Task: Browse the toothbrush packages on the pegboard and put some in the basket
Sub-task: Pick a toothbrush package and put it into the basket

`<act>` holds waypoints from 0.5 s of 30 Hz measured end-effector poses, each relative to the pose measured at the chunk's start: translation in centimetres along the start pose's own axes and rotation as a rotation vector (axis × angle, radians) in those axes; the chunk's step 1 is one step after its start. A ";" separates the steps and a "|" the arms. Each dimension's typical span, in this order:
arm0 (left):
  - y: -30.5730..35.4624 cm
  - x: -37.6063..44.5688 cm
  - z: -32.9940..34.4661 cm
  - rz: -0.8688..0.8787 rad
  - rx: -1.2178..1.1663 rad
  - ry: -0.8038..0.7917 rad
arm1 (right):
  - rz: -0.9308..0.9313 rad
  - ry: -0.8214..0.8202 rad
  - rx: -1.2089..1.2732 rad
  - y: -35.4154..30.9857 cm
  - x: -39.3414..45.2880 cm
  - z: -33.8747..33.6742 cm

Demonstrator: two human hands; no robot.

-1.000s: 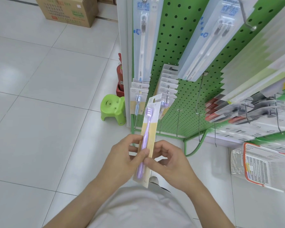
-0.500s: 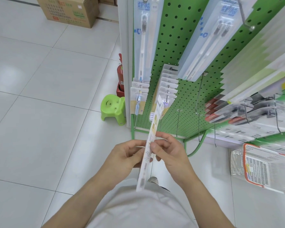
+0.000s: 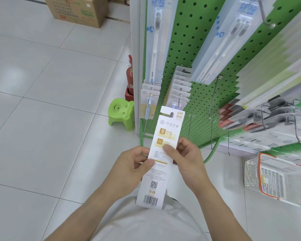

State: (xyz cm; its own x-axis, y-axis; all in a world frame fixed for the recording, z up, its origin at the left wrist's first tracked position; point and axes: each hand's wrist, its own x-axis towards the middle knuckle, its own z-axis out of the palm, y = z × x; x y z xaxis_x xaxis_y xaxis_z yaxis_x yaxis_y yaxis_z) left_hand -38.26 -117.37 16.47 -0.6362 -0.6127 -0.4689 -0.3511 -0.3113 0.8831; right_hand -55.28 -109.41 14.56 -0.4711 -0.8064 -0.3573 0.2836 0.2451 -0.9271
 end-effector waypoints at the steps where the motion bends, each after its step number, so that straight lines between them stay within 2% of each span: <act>1: 0.0 -0.1 0.1 0.002 0.010 -0.009 | -0.012 0.028 0.013 -0.2 0.3 0.0; 10: -0.1 -0.6 0.6 0.049 0.121 -0.072 | -0.157 0.210 0.090 -2.2 2.3 0.3; 15: -0.3 -0.8 0.3 0.040 0.147 -0.062 | -0.191 0.173 0.046 -1.6 2.2 1.0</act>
State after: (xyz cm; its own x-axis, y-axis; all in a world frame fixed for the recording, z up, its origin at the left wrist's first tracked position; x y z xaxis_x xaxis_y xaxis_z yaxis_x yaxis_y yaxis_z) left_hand -37.85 -116.54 16.64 -0.6915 -0.5748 -0.4375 -0.4187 -0.1747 0.8912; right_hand -55.89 -112.10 15.35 -0.6545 -0.7307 -0.1940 0.2116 0.0693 -0.9749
